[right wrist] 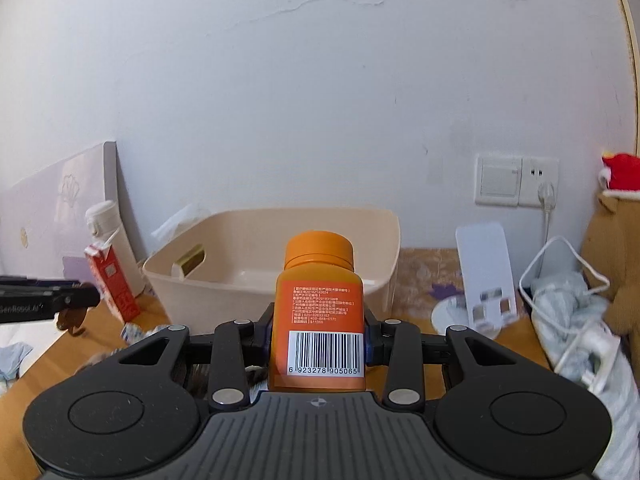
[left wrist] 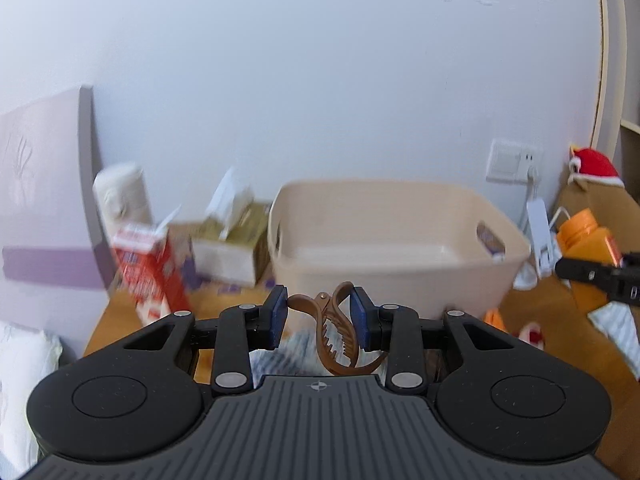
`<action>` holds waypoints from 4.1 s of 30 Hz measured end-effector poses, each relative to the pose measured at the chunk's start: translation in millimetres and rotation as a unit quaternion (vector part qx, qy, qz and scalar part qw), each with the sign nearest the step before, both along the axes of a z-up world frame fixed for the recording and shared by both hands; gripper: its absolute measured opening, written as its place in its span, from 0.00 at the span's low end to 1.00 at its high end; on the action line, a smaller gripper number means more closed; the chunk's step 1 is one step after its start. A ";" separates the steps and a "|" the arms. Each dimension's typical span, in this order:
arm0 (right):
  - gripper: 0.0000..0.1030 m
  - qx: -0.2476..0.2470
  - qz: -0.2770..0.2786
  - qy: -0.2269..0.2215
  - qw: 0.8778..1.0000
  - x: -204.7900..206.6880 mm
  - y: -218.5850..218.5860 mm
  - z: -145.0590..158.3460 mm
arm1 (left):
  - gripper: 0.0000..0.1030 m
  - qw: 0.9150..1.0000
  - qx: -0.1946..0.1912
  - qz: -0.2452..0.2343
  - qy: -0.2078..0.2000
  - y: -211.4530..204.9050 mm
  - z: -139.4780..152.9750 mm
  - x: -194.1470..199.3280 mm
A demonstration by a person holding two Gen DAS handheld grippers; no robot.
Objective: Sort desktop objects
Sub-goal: 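Carry the clip and bottle into the beige bin and open both grippers, then return both grippers to the pile, left to the beige cloth, right to the white plush, then grasp the beige cloth with the left gripper while the right grasps the white plush hat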
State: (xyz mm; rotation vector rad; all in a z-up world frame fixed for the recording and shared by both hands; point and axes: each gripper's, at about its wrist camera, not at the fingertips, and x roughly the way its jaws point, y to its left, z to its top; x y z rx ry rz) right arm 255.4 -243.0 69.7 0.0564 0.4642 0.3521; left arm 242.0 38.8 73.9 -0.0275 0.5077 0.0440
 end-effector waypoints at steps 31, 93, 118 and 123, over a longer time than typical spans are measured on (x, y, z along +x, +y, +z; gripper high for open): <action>0.34 -0.127 -0.010 0.126 0.984 177.2 65.1 -20.0 | 0.34 0.979 0.020 -0.008 0.201 -55.5 -40.8 234.3; 1.00 -0.160 0.027 0.025 0.986 -86.2 18.7 -58.0 | 0.83 0.990 0.044 -0.058 0.117 17.5 -68.3 -45.3; 1.00 -0.145 0.066 0.102 0.982 -31.9 34.8 -121.0 | 0.83 0.988 -0.045 -0.054 0.138 37.1 -119.2 7.9; 0.75 -0.117 0.064 0.096 0.986 -33.3 30.3 -122.2 | 0.52 0.990 -0.014 -0.031 0.139 33.4 -117.6 2.9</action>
